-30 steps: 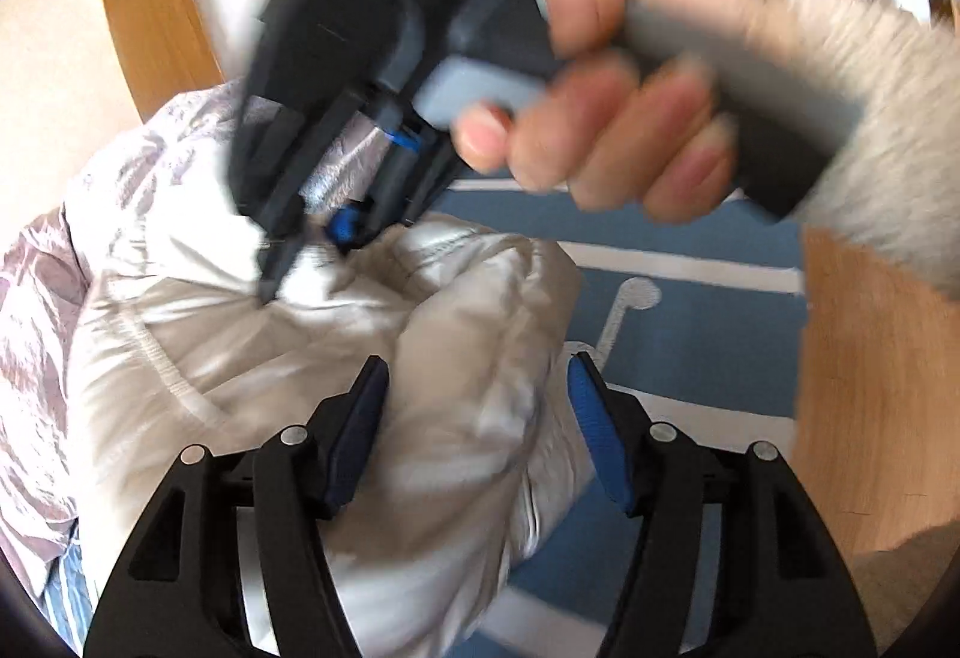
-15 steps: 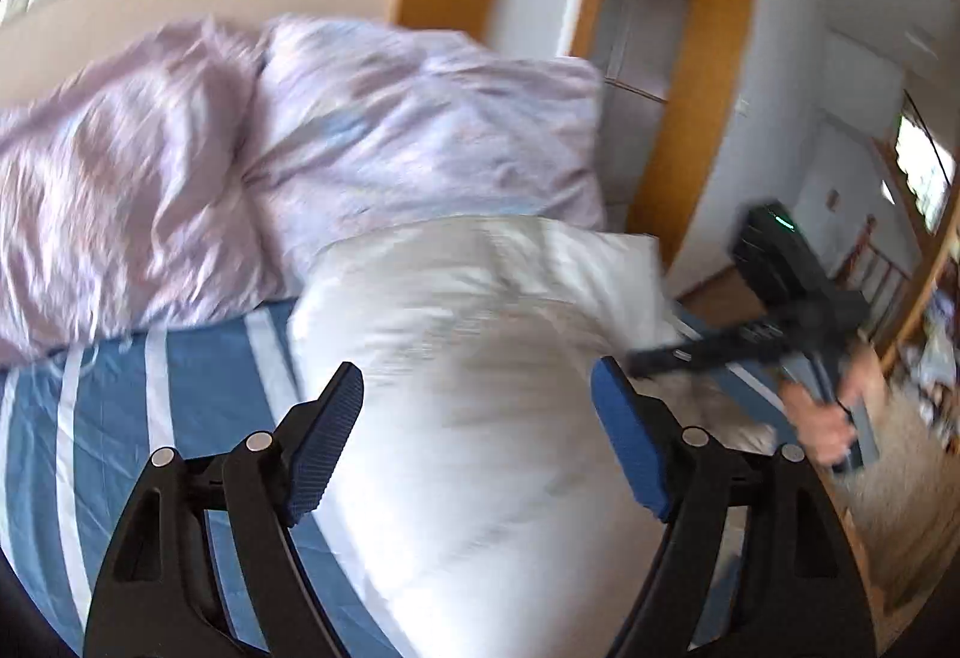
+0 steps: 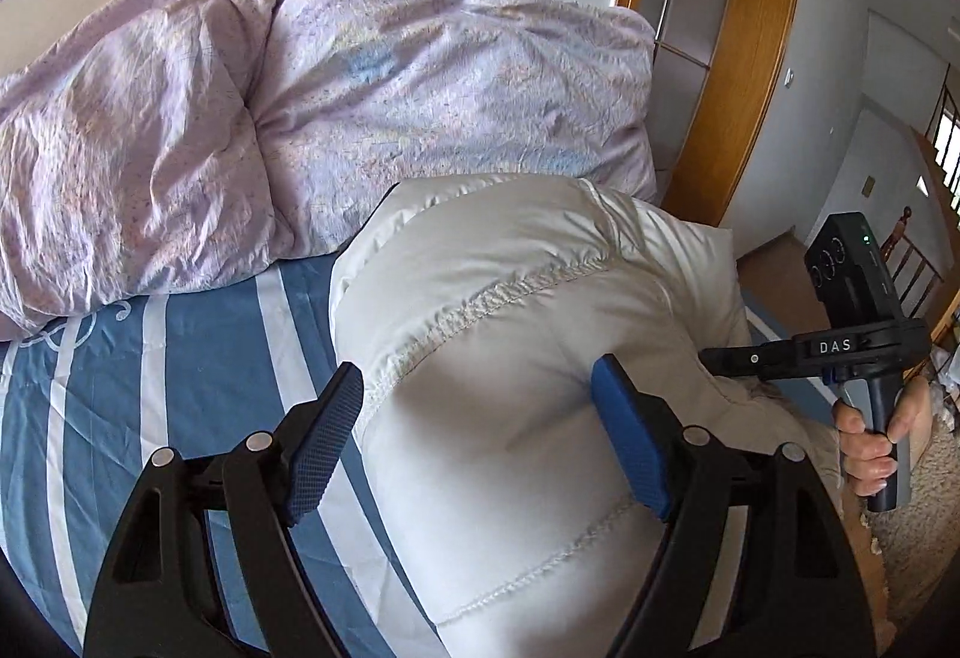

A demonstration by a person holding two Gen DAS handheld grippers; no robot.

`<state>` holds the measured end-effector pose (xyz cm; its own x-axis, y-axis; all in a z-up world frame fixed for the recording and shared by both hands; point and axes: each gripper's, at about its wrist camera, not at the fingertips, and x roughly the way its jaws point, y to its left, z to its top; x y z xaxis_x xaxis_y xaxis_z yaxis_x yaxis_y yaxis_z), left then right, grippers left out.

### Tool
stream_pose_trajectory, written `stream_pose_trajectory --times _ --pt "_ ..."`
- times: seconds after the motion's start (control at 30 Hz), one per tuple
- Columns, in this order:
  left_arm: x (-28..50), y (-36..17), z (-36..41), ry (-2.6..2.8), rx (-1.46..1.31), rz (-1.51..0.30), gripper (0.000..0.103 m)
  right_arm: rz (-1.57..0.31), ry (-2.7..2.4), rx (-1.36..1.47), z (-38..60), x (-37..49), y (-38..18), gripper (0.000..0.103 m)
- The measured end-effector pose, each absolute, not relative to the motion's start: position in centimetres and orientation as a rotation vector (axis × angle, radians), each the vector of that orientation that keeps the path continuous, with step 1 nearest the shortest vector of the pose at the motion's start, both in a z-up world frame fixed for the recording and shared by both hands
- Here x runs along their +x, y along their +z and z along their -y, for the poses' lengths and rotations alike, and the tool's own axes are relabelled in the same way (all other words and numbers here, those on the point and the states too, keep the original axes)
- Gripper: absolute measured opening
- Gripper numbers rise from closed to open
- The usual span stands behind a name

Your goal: Fold large clothes

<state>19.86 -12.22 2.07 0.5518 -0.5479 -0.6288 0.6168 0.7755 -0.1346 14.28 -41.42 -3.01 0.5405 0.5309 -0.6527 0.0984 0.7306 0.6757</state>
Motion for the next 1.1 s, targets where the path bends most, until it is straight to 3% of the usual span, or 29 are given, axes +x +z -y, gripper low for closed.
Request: stream_pose_trajectory --times 0.67,0.9,1.1 --pt "18.4 -1.2 13.6 -0.552 0.185 -0.684 0.08 -0.968 0.266 0.707 41.4 15.4 -5.7 0.022" --pt "18.4 -1.0 13.7 -0.543 0.22 -0.686 0.08 -0.918 0.129 0.612 40.8 13.0 -2.2 0.034" --pt "18.7 -1.0 13.8 -0.559 0.211 -0.704 0.08 -0.817 0.043 0.532 40.2 11.1 1.0 0.034"
